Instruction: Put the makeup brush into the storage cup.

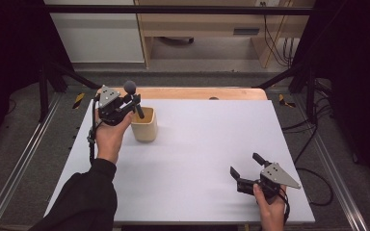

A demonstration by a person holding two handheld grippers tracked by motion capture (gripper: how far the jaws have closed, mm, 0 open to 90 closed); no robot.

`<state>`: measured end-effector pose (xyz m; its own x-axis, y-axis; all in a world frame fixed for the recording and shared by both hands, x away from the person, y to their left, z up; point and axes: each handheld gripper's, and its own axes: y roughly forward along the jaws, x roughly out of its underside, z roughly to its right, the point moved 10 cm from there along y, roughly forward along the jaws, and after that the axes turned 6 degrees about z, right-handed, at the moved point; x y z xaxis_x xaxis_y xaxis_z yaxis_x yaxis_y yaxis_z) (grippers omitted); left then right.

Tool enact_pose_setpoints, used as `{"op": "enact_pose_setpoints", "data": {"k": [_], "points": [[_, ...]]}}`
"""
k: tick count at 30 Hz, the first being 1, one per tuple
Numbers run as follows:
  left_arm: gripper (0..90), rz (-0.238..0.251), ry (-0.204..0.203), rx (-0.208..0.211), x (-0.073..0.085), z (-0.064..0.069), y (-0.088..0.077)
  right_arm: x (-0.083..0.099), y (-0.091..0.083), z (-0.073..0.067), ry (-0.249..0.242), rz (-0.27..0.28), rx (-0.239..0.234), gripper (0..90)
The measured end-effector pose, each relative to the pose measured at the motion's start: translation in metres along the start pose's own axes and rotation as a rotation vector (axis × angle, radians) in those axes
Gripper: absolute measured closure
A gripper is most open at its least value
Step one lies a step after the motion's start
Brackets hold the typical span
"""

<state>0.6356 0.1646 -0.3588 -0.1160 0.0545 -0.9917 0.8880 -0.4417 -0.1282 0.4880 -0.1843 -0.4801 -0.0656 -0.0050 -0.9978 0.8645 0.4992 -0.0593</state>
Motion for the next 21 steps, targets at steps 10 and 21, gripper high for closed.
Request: {"op": "enact_pose_setpoints", "data": {"k": [10, 21], "points": [[70.3, -0.002, -0.005, -0.005, 0.006, -0.003, 0.003, -0.004, 0.012, -0.001, -0.026, 0.018, -0.031, 3.4], [70.3, 0.009, -0.017, -0.008, 0.012, -0.003, 0.003, -0.006, 0.011, -0.001, -0.025, 0.025, -0.026, 3.5]]}}
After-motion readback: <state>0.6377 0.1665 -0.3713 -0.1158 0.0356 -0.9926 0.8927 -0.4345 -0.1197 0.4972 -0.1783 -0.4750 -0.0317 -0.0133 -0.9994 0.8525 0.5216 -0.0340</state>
